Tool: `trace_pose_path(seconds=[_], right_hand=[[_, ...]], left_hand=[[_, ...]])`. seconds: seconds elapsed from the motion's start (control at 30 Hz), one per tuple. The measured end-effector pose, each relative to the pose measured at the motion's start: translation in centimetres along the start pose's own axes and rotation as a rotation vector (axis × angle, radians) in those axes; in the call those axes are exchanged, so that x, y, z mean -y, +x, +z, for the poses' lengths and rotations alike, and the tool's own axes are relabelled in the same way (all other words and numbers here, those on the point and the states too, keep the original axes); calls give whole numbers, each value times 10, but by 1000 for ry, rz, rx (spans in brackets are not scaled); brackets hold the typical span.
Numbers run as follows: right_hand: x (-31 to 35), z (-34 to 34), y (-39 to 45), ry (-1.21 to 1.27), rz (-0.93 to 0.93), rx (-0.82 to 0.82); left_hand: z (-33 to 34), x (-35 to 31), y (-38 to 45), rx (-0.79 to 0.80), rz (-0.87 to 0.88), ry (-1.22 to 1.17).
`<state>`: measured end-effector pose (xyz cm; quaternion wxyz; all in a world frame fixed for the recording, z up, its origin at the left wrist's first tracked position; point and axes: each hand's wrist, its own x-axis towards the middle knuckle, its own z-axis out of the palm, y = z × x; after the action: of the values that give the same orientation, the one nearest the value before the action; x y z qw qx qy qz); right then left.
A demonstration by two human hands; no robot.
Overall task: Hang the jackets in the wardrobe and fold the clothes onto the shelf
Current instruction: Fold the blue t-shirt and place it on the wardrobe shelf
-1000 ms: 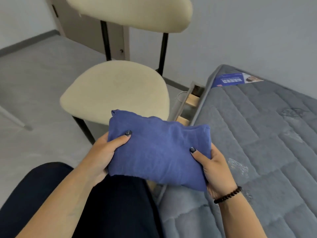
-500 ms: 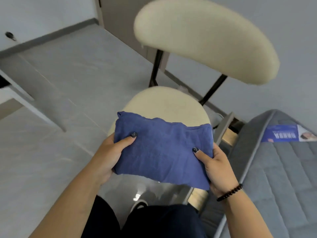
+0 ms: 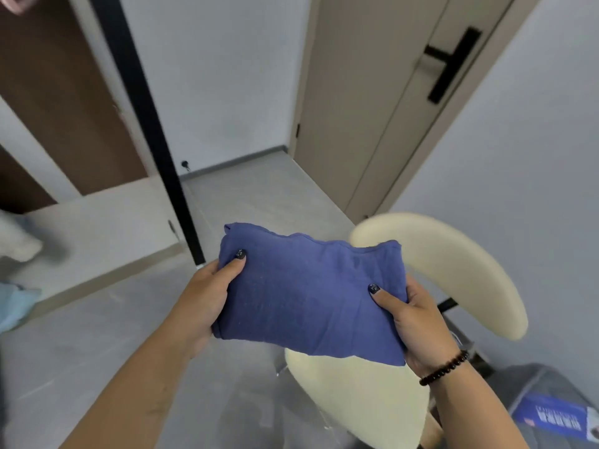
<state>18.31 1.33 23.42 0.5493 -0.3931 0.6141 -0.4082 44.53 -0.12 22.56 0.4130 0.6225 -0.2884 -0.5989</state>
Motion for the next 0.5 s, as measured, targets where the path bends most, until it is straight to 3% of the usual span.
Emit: trace_pose_path(seconds=[0.2, 0.5], right_hand=[[90, 69, -15, -45, -140, 115], [164, 167, -34, -83, -326, 336]], left_hand=[[-66, -78, -37, -136, 118, 16], [-157, -146, -85, -308, 268, 98]])
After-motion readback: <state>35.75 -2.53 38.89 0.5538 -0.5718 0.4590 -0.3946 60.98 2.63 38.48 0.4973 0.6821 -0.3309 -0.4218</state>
